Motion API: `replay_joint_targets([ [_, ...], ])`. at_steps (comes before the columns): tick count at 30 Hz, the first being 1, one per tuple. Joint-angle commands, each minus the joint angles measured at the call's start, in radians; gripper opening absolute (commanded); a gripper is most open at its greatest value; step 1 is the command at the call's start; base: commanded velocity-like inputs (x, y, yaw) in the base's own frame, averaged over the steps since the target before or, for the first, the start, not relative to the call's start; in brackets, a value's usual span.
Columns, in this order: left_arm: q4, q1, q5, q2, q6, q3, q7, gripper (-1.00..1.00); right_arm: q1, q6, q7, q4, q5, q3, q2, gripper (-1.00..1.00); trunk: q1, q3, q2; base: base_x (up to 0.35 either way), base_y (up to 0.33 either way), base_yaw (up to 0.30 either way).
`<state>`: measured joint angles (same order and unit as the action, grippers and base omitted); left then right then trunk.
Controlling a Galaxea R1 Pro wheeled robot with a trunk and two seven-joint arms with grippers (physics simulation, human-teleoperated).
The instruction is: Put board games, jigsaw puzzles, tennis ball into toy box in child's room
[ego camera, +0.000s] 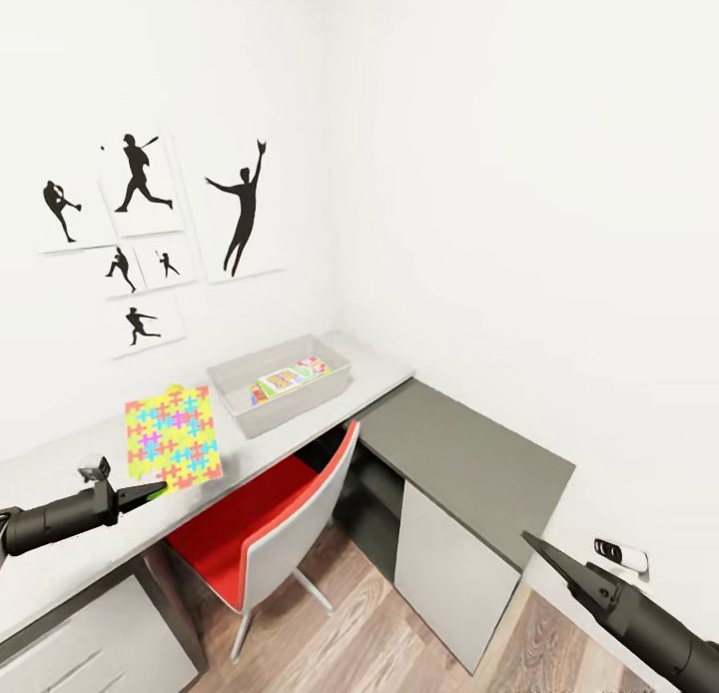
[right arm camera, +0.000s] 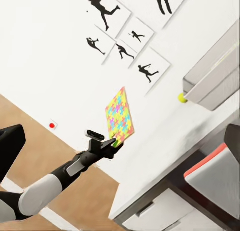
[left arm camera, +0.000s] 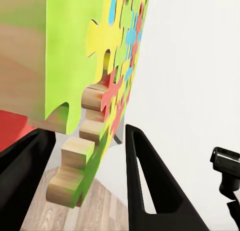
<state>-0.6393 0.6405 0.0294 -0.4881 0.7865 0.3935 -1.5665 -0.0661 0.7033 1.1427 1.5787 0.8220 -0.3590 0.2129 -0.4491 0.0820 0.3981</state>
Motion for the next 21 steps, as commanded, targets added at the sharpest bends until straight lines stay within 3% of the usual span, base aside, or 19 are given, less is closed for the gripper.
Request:
replay_joint_targets([
  [1,0.0,0.001,0.0,-0.003,0.01,0.0,-0.004,-1.0,0.0,0.007,-0.001,0.001,0.006,0.0,0.0,1.0,-0.001,0.001,0.002,0.205,0.0,-0.237],
  [6,-0.001,0.001,0.001,-0.009,0.01,-0.001,-0.004,-1.0,0.0,0.007,-0.001,0.0,0.005,-0.001,0.0,1.0,-0.001,0.0,0.002,0.223,0.0,-0.114],
  [21,-0.002,0.001,0.001,-0.01,0.008,-0.001,-0.004,-1.0,0.0,0.005,-0.004,0.0,0.005,-0.003,0.0,1.0,-0.001,0.0,0.002,0.168,0.0,-0.007],
])
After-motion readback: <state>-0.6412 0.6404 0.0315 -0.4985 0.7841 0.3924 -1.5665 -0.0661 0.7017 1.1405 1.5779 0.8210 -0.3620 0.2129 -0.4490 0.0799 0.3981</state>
